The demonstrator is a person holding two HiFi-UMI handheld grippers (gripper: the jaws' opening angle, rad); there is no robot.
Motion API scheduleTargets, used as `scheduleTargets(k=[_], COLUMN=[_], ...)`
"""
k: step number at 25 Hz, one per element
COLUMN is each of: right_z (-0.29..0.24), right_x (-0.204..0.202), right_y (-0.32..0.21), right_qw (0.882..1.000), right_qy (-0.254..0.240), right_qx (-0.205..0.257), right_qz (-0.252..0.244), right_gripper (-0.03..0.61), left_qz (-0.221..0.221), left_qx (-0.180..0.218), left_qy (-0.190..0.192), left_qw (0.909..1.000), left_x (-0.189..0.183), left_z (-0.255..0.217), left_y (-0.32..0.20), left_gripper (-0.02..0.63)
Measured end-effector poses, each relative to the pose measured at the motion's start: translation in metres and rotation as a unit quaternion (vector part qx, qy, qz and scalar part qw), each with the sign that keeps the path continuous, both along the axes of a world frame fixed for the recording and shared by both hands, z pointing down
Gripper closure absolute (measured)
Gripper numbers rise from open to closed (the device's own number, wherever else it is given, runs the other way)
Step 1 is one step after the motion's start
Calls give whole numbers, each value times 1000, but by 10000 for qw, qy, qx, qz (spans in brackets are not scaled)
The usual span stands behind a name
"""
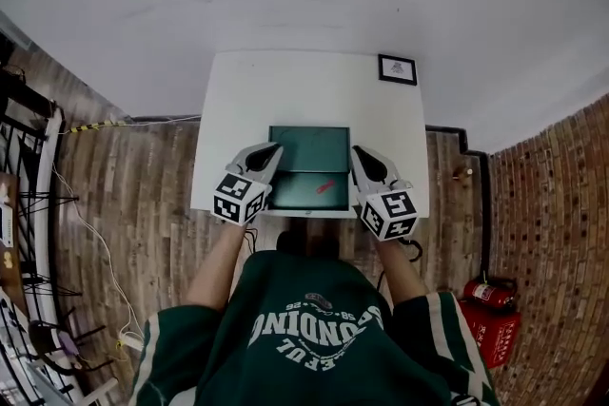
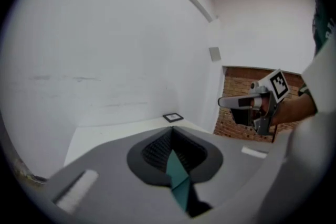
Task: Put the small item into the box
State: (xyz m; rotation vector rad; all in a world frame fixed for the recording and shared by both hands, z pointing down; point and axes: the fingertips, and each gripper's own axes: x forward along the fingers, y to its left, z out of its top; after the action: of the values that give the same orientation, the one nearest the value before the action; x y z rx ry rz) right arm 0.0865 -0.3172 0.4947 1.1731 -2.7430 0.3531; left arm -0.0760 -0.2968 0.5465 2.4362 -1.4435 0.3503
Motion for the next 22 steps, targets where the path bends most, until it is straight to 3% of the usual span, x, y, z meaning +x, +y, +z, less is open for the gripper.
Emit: scheduleTargets(k=[8, 22], right_z=[-19, -8], right_x=[-8, -6], right_y=[-3, 4], right_qw=[9995, 9998], right_qy=[-70, -43], right_qx=[274, 127], right_qz=[-115, -143], right_gripper=[577, 577], left_qz=[-234, -144], left_qx=[474, 358], left_qy=[264, 390], left_qw=[9983, 9985], left_x=[-17, -8], left_z=[-41, -27], left_y=[-2, 4], left_gripper=[561, 561])
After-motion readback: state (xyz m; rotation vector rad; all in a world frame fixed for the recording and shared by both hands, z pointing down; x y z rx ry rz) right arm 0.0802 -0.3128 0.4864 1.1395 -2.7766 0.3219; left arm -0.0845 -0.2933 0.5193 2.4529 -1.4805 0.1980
